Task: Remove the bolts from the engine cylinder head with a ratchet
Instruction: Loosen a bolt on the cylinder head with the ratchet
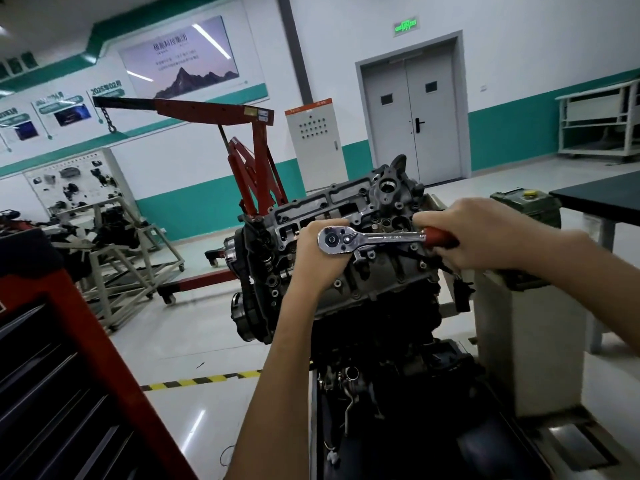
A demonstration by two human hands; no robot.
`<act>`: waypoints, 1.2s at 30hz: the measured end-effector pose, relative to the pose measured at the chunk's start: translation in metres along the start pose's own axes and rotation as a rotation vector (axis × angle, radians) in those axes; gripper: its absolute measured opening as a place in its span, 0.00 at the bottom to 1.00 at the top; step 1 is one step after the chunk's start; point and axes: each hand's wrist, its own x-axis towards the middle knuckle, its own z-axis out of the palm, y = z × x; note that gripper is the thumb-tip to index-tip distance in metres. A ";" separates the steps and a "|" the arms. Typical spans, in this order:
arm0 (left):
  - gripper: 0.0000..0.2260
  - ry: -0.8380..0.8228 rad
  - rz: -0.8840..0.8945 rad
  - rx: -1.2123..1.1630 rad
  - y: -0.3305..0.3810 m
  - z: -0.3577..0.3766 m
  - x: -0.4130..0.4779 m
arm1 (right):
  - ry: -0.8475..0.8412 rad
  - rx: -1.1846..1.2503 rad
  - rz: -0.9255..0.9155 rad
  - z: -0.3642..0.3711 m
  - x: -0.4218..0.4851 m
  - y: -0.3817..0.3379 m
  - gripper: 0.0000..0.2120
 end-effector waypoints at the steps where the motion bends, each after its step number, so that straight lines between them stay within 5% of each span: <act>1: 0.10 0.041 -0.010 -0.023 0.001 0.003 -0.002 | -0.008 0.021 0.021 0.004 -0.001 -0.001 0.08; 4: 0.14 0.162 -0.038 -0.149 -0.002 0.008 -0.004 | -0.052 0.328 0.152 0.038 -0.024 -0.037 0.11; 8: 0.22 0.214 -0.016 -0.147 -0.003 0.015 -0.001 | 0.162 0.963 0.396 0.085 -0.047 -0.131 0.14; 11: 0.20 0.268 -0.059 -0.159 -0.003 0.021 0.000 | 0.194 1.192 0.467 0.099 -0.042 -0.173 0.13; 14: 0.17 0.232 -0.069 -0.186 -0.010 0.015 -0.002 | 0.106 1.042 0.372 0.084 -0.043 -0.141 0.10; 18: 0.09 0.087 -0.038 -0.111 -0.005 0.002 -0.004 | -0.130 0.522 0.127 0.038 -0.030 -0.048 0.10; 19: 0.04 0.053 -0.047 -0.066 -0.002 0.000 -0.002 | -0.135 0.351 0.078 0.025 -0.022 -0.029 0.10; 22: 0.09 0.000 -0.027 -0.017 0.003 0.000 0.002 | -0.027 0.042 -0.010 0.002 -0.001 -0.002 0.09; 26: 0.14 0.168 -0.012 -0.137 -0.002 0.009 -0.005 | 0.017 0.279 0.117 0.038 -0.023 -0.036 0.10; 31: 0.19 0.273 -0.033 -0.169 -0.005 0.023 0.001 | 0.223 0.967 0.437 0.094 -0.047 -0.139 0.11; 36: 0.20 0.261 -0.017 -0.243 -0.014 0.021 -0.002 | 0.145 1.051 0.431 0.099 -0.040 -0.158 0.11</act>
